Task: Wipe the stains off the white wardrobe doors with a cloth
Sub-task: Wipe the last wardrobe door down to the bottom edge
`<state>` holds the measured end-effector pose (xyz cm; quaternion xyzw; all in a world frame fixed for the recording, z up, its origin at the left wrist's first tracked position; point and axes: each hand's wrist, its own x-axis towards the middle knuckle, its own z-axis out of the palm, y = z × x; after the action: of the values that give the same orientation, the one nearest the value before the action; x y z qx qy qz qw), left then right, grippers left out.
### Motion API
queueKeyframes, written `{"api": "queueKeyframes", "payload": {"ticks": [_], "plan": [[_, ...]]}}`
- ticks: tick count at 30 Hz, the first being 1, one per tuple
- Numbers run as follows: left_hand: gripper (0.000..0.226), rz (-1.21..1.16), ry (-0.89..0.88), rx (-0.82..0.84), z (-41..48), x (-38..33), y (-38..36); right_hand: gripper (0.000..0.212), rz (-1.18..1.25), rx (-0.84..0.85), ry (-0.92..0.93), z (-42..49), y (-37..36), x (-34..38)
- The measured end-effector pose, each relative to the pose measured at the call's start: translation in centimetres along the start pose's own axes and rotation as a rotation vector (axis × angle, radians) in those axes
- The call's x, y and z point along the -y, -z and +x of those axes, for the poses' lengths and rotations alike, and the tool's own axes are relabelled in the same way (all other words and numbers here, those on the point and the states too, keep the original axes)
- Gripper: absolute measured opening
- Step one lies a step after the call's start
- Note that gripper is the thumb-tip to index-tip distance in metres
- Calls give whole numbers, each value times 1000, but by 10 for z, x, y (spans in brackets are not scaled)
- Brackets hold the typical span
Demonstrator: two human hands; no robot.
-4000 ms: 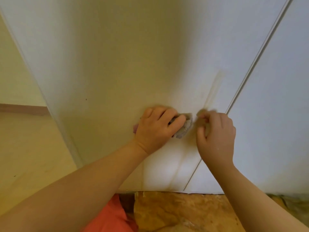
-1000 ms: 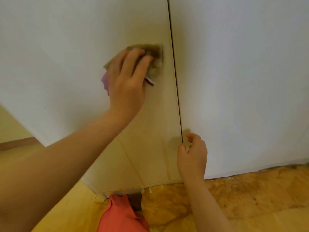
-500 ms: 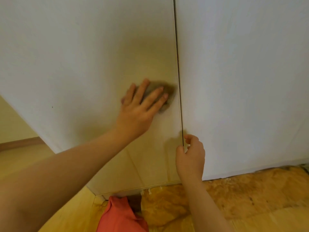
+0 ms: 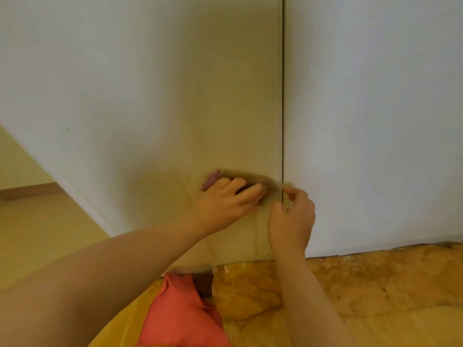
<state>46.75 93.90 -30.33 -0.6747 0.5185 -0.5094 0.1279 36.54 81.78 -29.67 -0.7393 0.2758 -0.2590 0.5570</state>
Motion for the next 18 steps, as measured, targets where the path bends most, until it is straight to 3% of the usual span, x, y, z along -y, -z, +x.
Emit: {"api": "queueKeyframes", "payload": {"ticks": [3, 9, 14, 16, 18], "plan": [[40, -100, 37, 73, -20, -28, -6, 32, 51, -11, -40, 3, 1, -3], [17, -103, 371, -108, 1, -43, -13, 30, 7, 2, -121, 1, 3, -39], [21, -215, 300, 137, -32, -109, -32, 31, 11, 64, -200, -3, -8, -57], [24, -244, 413, 138, -22, -110, -32, 33, 50, 71, -192, 4, -7, -58], [23, -192, 599, 32, 0, -95, -24, 33, 87, 83, -175, 10, -5, -59]]}}
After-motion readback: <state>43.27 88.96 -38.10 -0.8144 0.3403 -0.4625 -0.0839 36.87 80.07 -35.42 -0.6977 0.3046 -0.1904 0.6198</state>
